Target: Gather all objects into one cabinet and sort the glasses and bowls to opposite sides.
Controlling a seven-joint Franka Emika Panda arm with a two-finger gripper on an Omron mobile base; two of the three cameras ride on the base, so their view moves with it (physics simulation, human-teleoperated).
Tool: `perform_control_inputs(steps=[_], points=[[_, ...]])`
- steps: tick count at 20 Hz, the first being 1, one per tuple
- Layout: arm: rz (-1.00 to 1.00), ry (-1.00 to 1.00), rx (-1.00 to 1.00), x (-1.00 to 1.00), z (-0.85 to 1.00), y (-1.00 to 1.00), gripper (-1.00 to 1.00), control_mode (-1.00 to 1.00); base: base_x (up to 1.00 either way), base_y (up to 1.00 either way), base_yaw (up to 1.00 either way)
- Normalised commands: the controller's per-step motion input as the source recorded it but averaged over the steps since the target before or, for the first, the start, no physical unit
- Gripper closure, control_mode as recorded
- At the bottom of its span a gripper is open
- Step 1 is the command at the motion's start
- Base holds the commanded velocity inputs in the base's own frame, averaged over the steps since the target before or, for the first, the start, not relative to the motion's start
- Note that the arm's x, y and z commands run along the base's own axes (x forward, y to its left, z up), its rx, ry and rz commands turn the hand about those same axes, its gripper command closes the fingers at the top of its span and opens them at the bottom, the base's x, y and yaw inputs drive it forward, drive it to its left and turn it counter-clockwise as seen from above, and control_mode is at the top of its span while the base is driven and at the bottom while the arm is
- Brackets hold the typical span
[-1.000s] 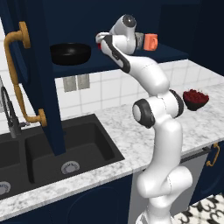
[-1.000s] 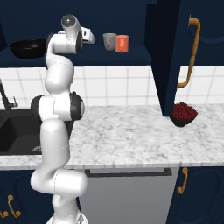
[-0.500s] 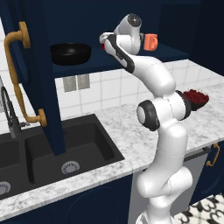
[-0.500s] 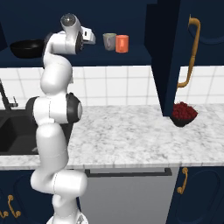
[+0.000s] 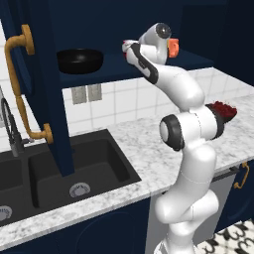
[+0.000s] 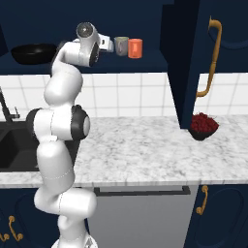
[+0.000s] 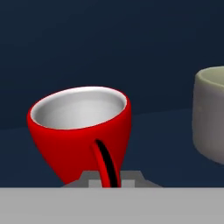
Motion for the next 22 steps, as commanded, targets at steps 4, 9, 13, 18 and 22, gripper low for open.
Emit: perform_control_inputs(steps=[4, 9, 13, 18, 22], points=[[-0.01, -0.04, 0.00, 0.00, 0.00, -0.41, 1.00, -1.00, 0.00, 0.00, 0.00], [-0.02, -0.04, 0.00, 0.00, 0.00, -0.37, 1.00, -1.00, 0.00, 0.00, 0.00], [-0.03, -0.01, 0.00, 0.03, 0.00, -0.23, 1.00, -1.00, 0.00, 0.00, 0.00], [-0.02, -0.01, 0.00, 0.01, 0.00, -0.09, 1.00, -1.00, 0.00, 0.00, 0.00], [-0.02, 0.00, 0.00, 0.07, 0.00, -0.01, 1.00, -1.00, 0.00, 0.00, 0.00]])
